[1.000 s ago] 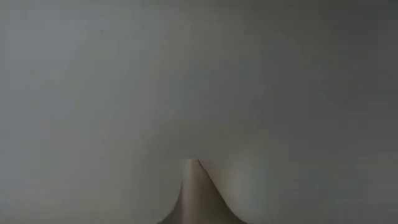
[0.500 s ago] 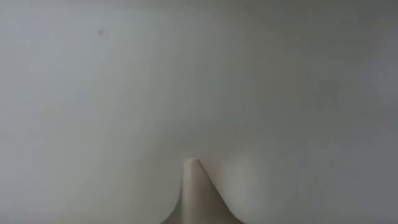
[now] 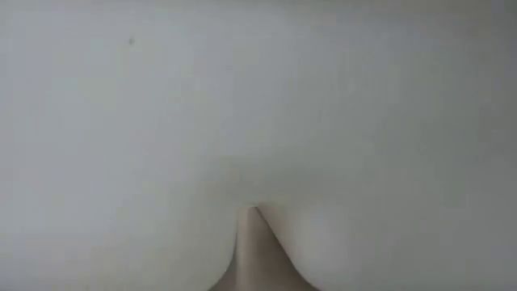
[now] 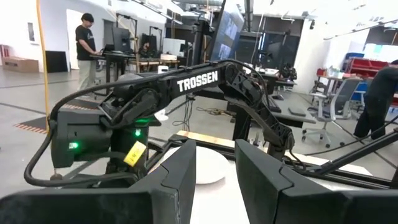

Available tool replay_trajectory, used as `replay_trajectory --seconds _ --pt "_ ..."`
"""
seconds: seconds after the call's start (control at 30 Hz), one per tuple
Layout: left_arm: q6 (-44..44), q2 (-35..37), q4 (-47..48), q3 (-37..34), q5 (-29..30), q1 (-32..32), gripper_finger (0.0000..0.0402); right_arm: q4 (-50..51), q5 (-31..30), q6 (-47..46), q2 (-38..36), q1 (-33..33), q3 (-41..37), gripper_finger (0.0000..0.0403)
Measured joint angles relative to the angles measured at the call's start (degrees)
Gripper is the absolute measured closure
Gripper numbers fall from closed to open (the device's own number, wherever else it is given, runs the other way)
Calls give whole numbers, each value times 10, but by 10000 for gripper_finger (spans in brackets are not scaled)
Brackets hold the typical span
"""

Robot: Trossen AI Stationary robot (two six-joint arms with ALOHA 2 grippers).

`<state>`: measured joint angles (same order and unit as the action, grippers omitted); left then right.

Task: Sort silverware
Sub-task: Put the fork into the silverware tray

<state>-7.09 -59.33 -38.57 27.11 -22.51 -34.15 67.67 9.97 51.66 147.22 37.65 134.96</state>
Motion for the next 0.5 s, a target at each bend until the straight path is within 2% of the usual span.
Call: replay_trajectory --seconds 0.5 --pt "-1 0 0 0 0 0 291 26 22 -17 0 14 0 227"
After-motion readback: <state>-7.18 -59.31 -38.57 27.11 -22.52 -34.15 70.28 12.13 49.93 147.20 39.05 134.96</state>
